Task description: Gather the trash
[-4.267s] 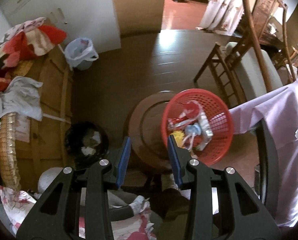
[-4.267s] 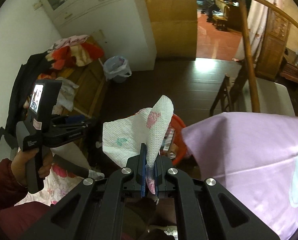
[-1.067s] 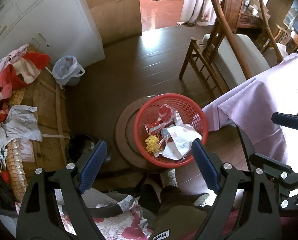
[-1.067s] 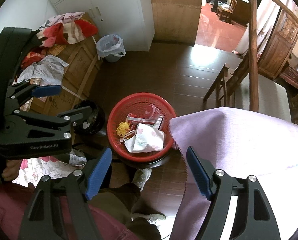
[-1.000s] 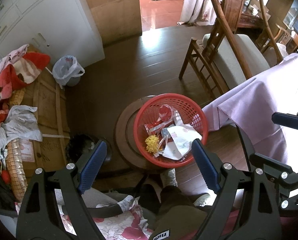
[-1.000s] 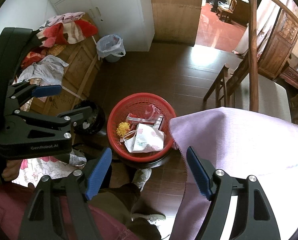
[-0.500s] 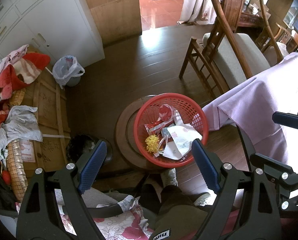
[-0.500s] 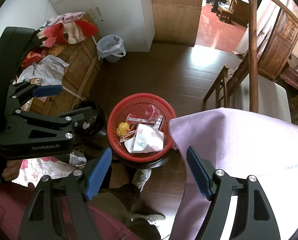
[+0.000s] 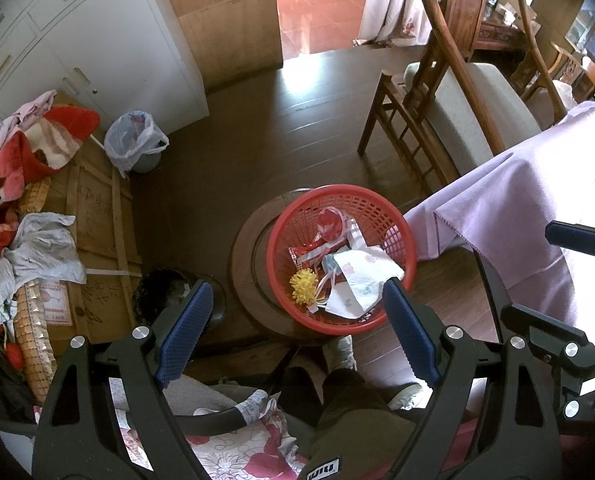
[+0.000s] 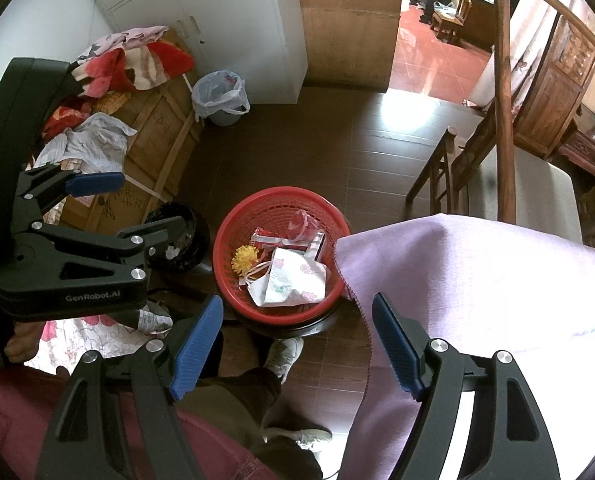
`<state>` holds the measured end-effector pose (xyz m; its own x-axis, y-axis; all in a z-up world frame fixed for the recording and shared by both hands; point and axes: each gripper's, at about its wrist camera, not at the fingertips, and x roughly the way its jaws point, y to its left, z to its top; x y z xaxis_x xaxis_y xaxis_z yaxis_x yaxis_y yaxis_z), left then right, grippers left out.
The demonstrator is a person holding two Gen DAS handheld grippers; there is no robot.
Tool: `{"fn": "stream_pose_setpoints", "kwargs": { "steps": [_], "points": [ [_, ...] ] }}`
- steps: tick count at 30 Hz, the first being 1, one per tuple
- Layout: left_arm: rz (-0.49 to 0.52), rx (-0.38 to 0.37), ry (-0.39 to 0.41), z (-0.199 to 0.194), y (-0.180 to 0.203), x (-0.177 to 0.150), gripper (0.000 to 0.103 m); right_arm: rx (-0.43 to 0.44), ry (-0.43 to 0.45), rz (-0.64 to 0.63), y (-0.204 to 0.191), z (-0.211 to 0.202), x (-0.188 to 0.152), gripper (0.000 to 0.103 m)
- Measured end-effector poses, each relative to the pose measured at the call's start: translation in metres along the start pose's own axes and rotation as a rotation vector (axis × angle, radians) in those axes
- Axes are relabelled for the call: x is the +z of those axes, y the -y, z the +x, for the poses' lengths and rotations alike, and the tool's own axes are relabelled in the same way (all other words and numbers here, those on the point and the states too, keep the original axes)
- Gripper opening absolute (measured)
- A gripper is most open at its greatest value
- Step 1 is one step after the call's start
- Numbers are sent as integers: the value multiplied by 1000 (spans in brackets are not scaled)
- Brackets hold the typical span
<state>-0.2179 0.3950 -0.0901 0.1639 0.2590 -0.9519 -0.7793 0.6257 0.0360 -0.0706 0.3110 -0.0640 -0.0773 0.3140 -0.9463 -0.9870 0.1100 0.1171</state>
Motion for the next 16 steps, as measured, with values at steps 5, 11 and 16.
{"fn": "stream_pose_setpoints", "kwargs": {
  "steps": [5, 11, 16],
  "points": [
    [-1, 1, -3, 0, 1, 1, 84, 0, 0, 1, 0, 0, 0, 76],
    [-1, 17, -6, 0, -3, -2, 85, 0, 1, 2, 2, -1, 2, 76],
    [6, 17, -3, -2, -7, -3, 85, 1, 1, 2, 2, -1, 1, 76]
  ]
}}
